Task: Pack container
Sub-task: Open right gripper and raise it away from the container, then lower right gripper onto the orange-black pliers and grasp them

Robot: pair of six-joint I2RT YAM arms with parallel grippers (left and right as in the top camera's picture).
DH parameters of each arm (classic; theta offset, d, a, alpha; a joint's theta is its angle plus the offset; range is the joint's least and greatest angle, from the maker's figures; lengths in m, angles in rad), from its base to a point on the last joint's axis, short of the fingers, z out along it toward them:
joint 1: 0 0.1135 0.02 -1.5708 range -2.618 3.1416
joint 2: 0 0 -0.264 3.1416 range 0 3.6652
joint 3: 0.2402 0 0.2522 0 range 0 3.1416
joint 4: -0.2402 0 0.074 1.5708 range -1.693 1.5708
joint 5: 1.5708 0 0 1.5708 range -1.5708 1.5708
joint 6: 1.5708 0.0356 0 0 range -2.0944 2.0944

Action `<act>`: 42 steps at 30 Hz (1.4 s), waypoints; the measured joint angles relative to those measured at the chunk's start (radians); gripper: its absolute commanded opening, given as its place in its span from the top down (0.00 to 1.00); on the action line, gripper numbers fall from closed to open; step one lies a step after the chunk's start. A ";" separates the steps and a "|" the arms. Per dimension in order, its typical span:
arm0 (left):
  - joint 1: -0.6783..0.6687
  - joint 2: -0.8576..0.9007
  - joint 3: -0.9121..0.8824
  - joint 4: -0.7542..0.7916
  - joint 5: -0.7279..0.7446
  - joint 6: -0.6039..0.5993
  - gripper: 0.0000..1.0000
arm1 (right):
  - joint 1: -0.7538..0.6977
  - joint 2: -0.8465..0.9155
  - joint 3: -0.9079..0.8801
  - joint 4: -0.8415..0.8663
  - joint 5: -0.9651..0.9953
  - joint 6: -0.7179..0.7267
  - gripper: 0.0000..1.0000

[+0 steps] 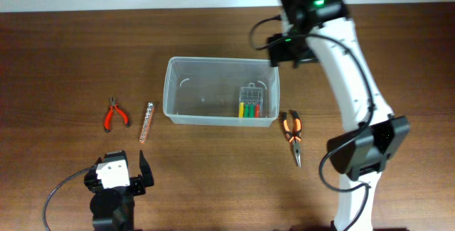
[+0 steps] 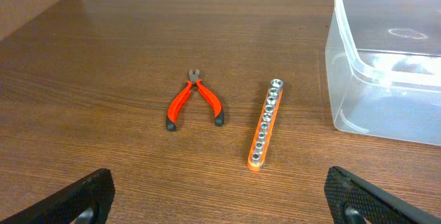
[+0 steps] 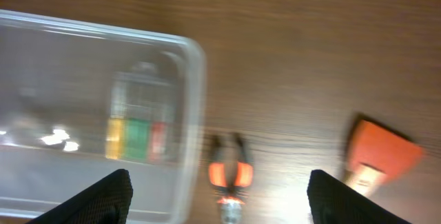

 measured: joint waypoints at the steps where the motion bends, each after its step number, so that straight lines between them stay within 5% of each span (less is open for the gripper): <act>1: 0.000 0.000 0.000 0.000 0.000 0.000 0.01 | -0.024 0.000 0.000 -0.012 0.002 -0.023 0.17; 34: 0.000 0.000 0.000 0.000 0.000 0.000 0.01 | -0.061 -0.230 -0.003 0.063 0.051 -0.207 0.07; 42: 0.000 0.000 0.000 0.000 0.000 0.000 0.01 | -0.110 -0.254 -0.284 0.192 0.050 -0.212 0.07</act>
